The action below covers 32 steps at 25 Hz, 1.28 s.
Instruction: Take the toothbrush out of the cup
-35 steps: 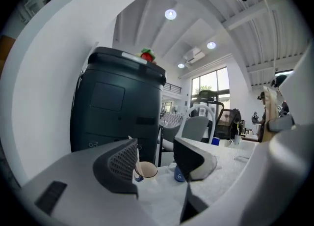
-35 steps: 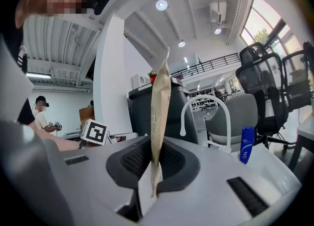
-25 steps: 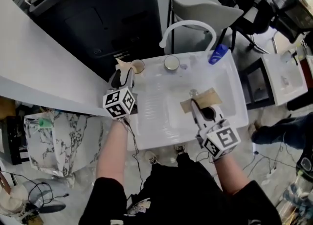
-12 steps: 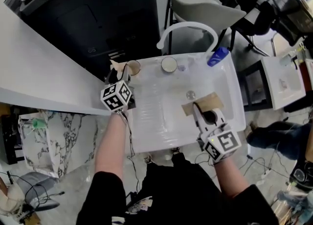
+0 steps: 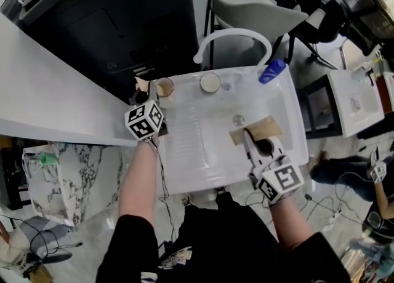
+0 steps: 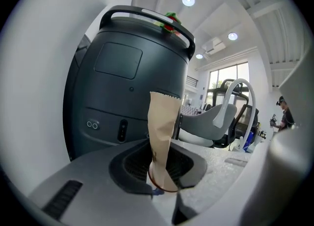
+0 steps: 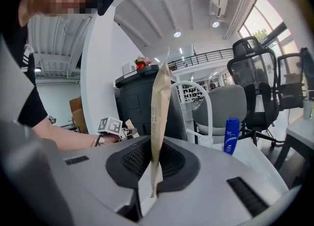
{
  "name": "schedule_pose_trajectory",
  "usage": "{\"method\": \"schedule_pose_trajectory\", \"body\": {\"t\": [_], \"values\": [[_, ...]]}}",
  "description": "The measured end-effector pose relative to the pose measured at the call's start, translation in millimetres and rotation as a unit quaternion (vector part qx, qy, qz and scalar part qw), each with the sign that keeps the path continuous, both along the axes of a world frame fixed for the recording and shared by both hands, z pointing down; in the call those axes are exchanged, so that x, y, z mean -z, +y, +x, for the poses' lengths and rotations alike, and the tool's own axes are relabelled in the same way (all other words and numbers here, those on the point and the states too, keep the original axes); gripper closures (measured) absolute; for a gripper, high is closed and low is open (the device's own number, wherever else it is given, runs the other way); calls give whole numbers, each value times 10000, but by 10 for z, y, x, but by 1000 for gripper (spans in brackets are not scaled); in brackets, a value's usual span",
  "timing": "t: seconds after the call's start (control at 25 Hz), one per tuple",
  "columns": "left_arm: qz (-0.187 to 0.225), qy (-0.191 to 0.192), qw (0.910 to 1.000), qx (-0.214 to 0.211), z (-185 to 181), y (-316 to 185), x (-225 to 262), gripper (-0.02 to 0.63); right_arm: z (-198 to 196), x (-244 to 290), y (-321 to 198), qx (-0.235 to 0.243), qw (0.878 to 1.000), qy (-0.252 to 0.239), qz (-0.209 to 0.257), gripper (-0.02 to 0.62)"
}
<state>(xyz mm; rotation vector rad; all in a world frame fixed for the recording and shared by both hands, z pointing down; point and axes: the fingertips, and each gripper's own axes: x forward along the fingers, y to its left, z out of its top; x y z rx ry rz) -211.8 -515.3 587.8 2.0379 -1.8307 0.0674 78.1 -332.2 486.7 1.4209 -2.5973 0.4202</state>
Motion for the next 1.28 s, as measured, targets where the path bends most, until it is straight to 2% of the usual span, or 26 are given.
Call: {"method": "schedule_pose_trajectory", "body": {"t": [0.24,0.44,0.64,0.92,1.08,1.28], "values": [[279,-109,9993,-219,125,41,218,558,-54,61,-21,39,10000,-56,61,569],[735,-345,9955,-482,240,133,566,558,-107,153,-25,78,9998,-66,159,569],[1287,-572,9872,-750,383,357,1033,560,-106,216,-2,70,9996,-127,251,569],[1940,-663,9742,-943,466,876,1698,560,-163,319,39,52,9990,-226,388,569],[2086,-701,9708,-954,471,1240,1962,561,-217,418,62,50,9982,-267,537,569],[2016,-700,9722,-966,456,1728,2096,561,-358,582,108,104,9968,-247,759,569]]}}
